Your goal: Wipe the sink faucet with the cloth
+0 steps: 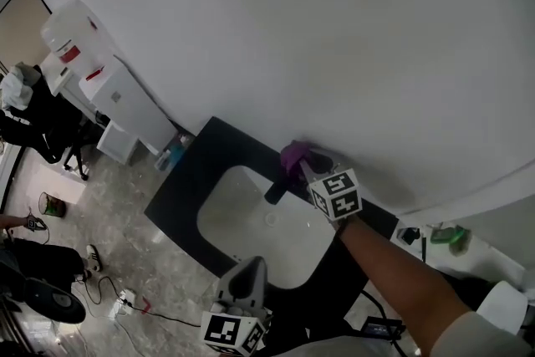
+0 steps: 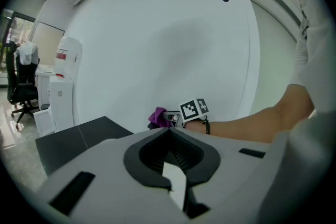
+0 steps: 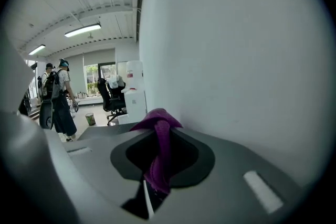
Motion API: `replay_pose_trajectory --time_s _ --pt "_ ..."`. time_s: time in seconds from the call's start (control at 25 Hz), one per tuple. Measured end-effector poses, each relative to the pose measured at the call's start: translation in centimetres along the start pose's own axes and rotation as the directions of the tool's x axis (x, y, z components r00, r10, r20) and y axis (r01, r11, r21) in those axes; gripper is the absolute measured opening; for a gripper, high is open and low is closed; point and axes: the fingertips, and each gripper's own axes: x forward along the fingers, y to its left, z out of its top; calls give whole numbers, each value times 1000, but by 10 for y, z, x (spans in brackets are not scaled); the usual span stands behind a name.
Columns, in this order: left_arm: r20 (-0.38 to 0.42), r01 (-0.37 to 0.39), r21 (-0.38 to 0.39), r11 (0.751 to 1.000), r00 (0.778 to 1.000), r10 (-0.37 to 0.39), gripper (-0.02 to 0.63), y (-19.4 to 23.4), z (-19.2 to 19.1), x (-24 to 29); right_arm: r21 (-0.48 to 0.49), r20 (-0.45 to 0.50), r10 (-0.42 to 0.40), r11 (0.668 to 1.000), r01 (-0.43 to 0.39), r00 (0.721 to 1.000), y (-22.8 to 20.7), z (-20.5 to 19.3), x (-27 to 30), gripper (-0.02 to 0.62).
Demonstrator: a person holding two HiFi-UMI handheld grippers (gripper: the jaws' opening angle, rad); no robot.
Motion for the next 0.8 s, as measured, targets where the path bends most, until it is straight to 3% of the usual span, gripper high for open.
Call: replay_pose_trajectory --time_s 0.16,0.36,0.44,0.52,0.6,0.68,0.8 --pt "-17 2 -18 1000 1000 -2 6 19 -7 2 13 -14 40 999 -40 999 29 -15 13 52" --pt "-13 24 -26 999 1000 -24 6 24 -4 3 -48 -45 229 972 -231 972 109 -33 -10 52" --pt "-7 28 -22 999 1000 -28 6 23 1 3 -78 -3 190 979 -190 982 93 -14 -10 52" --pt "-5 26 -18 999 1000 -26 6 22 3 0 -78 37 87 993 -84 996 52 9 -1 52" --pt "-4 22 -16 1000 1000 -22 6 21 2 -2 -68 7 14 998 -14 1000 17 14 15 52" --pt "-10 16 -19 1000 1000 -17 6 20 -1 -4 -60 -43 16 998 -19 999 15 2 26 52" --pt "-14 13 -28 1000 1000 -13 6 21 -5 -4 -83 -51 139 986 -143 989 75 -17 18 52"
